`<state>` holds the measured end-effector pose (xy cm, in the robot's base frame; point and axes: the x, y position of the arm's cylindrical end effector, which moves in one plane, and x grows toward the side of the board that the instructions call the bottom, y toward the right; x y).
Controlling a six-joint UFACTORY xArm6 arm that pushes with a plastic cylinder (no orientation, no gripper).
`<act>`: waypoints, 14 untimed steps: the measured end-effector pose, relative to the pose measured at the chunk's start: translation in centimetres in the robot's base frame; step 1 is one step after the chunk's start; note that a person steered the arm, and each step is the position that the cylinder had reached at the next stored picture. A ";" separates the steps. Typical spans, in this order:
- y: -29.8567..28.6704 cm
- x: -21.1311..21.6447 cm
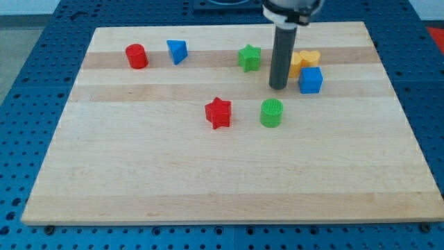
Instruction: Push the blue cube below the blue triangle
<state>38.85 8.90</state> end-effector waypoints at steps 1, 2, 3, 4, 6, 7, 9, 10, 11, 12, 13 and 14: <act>1.3 3.0; 7.7 3.3; 11.8 1.5; 7.4 -0.5; 2.7 -0.5; 6.1 -0.7; 5.5 -3.1; 2.6 -3.1; -0.8 -3.1; -3.3 -2.7; -4.9 -1.8; -6.0 -1.7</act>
<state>37.18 2.87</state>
